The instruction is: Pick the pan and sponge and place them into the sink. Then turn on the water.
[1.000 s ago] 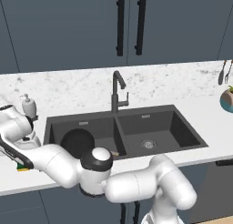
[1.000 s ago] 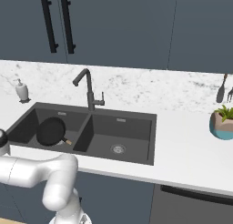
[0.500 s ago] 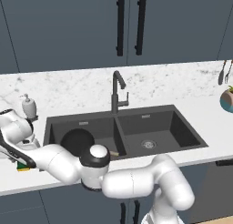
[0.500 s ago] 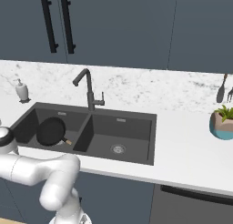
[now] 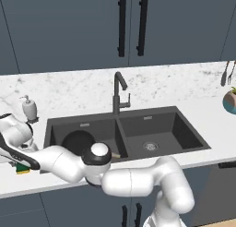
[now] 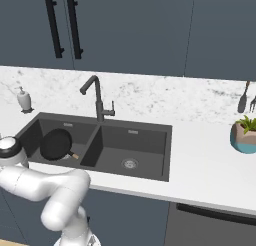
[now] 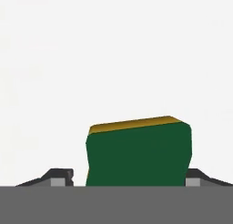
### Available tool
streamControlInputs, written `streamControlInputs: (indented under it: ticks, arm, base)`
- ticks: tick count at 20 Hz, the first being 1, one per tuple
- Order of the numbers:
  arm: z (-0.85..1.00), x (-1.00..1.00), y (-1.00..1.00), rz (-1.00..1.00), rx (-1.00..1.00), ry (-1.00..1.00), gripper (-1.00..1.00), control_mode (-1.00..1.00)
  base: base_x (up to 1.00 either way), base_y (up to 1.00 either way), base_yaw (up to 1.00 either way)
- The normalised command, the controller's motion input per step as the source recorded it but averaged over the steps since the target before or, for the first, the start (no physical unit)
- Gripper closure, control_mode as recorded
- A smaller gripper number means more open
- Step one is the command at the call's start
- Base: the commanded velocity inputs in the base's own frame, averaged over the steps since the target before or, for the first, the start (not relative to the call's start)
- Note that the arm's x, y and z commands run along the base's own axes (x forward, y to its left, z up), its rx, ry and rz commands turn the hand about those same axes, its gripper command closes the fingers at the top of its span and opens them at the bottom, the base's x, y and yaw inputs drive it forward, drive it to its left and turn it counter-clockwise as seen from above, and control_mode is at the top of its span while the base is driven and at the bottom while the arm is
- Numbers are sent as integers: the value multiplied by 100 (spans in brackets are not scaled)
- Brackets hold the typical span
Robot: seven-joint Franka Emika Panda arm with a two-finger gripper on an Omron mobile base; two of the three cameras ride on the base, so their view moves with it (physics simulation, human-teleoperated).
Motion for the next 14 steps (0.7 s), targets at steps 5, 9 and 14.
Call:
streamControlInputs:
  ticks: [5,9,14]
  arm:
    - [-82,0,21,0,-5,0,100,-100]
    - [-81,0,3,0,0,0,100,-100]
    - [-17,-9,-14,0,0,0,100,-100]
  base:
    - [0,0,0]
    - [0,0,0]
    - [0,0,0]
